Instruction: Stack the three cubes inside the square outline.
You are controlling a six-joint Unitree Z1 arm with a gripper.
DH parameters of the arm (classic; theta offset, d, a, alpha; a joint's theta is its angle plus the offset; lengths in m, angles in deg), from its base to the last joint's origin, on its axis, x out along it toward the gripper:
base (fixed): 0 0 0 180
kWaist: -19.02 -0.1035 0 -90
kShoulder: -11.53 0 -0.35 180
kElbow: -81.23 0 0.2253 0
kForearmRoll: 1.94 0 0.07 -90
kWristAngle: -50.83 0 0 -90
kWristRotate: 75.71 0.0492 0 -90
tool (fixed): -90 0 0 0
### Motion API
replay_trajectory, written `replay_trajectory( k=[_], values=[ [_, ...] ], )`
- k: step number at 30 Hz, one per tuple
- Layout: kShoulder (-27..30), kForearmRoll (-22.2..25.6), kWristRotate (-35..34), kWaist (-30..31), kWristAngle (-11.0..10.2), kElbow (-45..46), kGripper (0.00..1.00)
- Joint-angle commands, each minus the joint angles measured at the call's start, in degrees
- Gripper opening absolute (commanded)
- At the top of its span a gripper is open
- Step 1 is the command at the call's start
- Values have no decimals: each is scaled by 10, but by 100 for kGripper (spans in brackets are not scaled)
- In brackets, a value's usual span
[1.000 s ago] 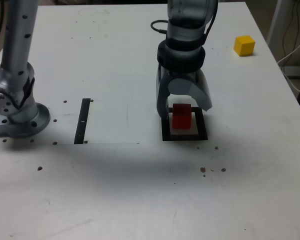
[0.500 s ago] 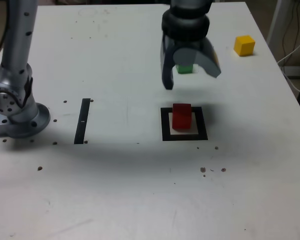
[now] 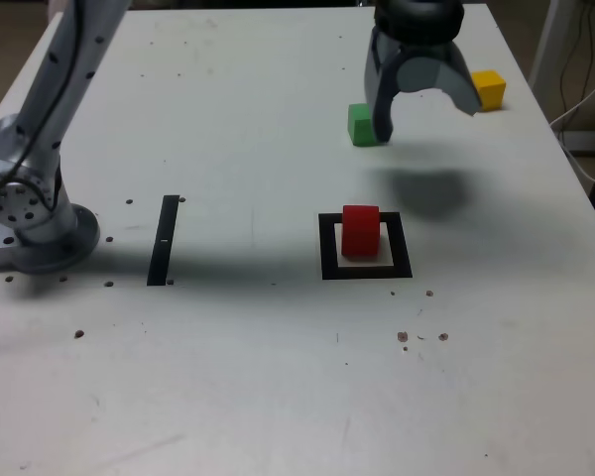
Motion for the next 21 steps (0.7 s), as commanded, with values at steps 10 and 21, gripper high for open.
replay_trajectory(
  k=[10, 21],
  values=[
    [-84, 34, 25, -46, -6, -144, 100],
    [-158, 62, 40, -89, -9, -297, 100]
  ],
)
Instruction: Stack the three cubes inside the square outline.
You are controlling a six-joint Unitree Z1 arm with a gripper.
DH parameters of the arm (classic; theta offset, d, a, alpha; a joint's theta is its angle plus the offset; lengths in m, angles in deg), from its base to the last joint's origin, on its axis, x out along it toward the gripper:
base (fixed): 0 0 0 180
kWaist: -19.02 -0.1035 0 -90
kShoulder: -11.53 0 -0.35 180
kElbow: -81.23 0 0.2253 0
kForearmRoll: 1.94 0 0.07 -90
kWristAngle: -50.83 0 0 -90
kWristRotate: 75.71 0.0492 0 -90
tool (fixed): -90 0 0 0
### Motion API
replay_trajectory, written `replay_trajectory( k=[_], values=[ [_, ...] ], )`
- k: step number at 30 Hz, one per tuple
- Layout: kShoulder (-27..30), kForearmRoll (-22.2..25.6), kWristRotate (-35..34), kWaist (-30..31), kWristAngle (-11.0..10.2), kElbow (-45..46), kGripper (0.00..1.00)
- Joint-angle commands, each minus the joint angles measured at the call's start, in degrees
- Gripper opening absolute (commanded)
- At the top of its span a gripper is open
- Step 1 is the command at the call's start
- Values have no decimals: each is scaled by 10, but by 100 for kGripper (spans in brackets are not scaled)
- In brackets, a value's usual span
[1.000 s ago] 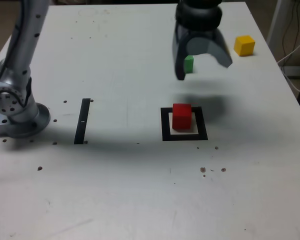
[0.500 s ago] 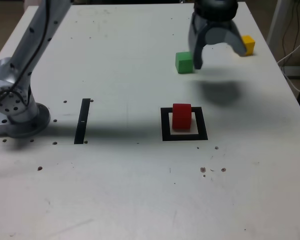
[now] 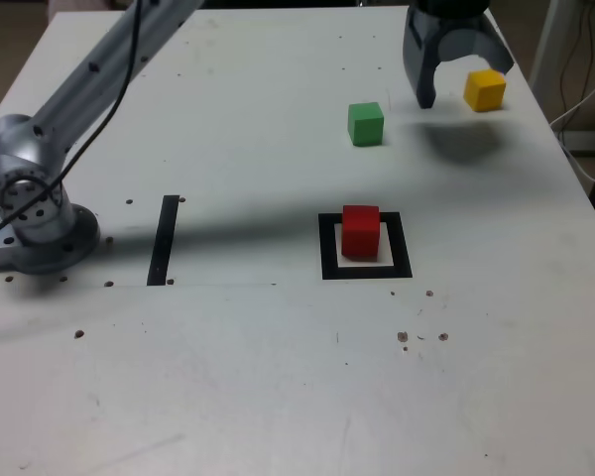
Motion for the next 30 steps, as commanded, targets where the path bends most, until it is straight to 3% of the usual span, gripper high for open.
replay_trajectory(
  k=[1, 11, 30],
  values=[
    [-13, 2, 2, -5, 0, -26, 100],
    [-80, 27, 3, -21, 5, -153, 100],
    [-122, 3, -10, -22, 7, -214, 100]
  ],
)
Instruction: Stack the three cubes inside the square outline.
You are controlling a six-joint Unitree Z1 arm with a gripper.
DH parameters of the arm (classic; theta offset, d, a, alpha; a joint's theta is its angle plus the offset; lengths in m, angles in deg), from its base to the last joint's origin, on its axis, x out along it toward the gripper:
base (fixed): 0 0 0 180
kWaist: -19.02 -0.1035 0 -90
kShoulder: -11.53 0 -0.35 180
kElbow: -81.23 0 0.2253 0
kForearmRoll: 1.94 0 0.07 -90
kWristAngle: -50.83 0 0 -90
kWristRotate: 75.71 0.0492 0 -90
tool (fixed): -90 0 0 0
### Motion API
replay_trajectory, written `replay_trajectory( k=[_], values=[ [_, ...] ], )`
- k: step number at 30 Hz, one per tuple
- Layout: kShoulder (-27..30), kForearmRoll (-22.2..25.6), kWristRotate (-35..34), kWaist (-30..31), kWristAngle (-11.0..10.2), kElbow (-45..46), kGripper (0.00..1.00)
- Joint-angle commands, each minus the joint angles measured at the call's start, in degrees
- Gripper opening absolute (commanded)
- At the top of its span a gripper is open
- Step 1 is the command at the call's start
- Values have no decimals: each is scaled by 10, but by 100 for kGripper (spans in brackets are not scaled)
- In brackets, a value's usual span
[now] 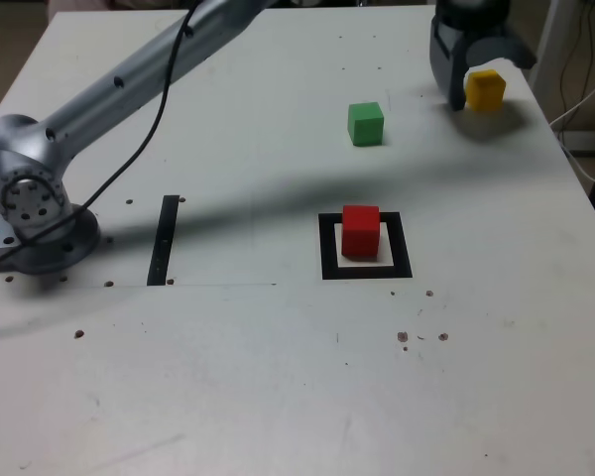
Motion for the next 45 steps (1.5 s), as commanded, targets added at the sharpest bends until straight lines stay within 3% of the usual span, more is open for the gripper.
replay_trajectory(
  k=[1, 10, 18, 22, 29, 32, 45],
  values=[
    [-6, -8, -3, 0, 1, -20, 99],
    [-18, -24, -11, -4, 1, -31, 96],
    [-23, -27, -19, -9, 1, -32, 87],
    [-24, -27, -20, -10, -2, -33, 73],
    [-24, -41, -13, -7, -10, -35, 39],
    [-24, -49, -9, -5, -12, -35, 31],
    [-25, -44, -9, -4, -7, -35, 28]
  ],
)
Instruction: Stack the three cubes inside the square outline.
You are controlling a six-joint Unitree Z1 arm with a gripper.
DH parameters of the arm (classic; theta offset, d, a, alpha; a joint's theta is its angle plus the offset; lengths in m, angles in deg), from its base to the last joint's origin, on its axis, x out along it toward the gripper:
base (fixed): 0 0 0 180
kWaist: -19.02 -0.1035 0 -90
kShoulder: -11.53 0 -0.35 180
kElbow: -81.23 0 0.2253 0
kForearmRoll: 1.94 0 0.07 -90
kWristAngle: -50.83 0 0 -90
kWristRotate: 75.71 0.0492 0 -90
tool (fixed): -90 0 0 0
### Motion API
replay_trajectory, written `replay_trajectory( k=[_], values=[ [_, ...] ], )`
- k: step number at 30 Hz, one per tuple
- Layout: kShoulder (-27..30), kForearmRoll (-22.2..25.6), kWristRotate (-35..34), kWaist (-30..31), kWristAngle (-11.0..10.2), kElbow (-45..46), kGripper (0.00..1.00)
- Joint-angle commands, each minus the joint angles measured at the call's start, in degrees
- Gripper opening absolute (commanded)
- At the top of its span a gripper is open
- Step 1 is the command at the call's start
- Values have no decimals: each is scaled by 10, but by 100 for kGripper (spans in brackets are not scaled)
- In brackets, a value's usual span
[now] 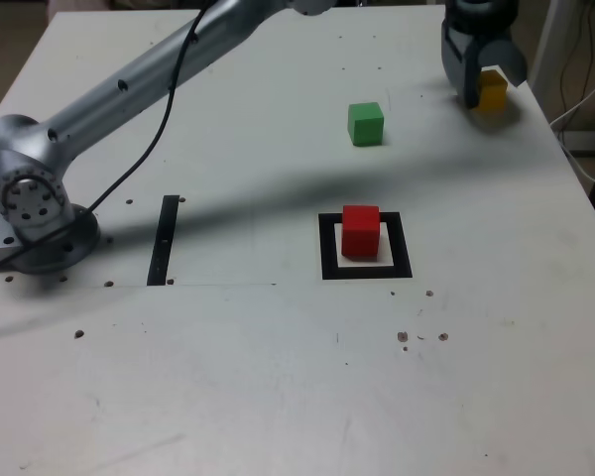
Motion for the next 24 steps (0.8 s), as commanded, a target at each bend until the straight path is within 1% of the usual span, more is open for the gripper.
replay_trajectory(
  k=[1, 7, 13, 24],
  values=[
    [-3, 2, 1, 1, 1, -17, 28],
    [-1, 5, 1, 3, 3, -17, 28],
    [5, 12, 1, 8, 8, -17, 28],
    [40, 63, 6, 19, 13, -17, 28]
  ],
)
